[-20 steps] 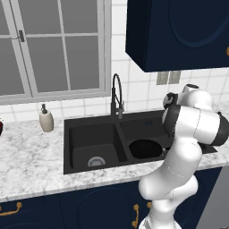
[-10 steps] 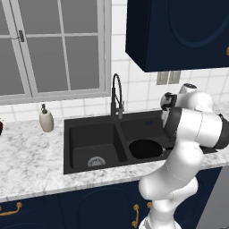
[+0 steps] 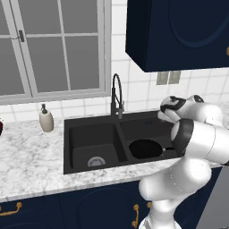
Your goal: Pick the pan and sponge and place them into the sink. Then turn on the water.
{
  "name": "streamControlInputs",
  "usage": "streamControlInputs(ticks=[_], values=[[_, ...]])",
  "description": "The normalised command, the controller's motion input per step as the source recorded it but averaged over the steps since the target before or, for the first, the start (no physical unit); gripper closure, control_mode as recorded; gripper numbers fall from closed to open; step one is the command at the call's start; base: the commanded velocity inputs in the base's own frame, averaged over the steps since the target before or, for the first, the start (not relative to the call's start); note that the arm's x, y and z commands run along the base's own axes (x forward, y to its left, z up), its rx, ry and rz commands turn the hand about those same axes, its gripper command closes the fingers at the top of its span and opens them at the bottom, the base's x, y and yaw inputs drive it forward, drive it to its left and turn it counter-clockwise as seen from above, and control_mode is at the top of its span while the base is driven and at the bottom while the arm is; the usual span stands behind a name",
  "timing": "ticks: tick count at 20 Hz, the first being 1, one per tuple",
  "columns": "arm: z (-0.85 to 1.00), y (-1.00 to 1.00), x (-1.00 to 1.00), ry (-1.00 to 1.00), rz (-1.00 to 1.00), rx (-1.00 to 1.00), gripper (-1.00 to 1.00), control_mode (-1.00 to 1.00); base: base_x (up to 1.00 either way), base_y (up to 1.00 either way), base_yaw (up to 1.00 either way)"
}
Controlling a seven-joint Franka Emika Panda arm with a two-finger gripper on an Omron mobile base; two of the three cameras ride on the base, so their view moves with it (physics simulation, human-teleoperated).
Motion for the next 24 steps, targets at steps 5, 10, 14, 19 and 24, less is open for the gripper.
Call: streamControlInputs(ticks=[5,10,14,19,24], values=[[0.20,0.15,0.28,0.12,0.00,0.03,-1.00,-1.00,0.00,0.00,0.00],[0.07,0.28,0.36,0.06,0.00,0.00,-1.00,-1.00,0.00,0.00,0.00],[0.16,0.26,0.18,-0.04,0.00,0.09,-1.00,-1.00,0.00,0.00,0.00],[0.17,0.29,0.14,-0.05,0.00,0.09,-1.00,-1.00,0.00,0.00,0.00],[0.06,0.28,0.13,-0.04,0.00,0.08,-1.00,-1.00,0.00,0.00,0.00]])
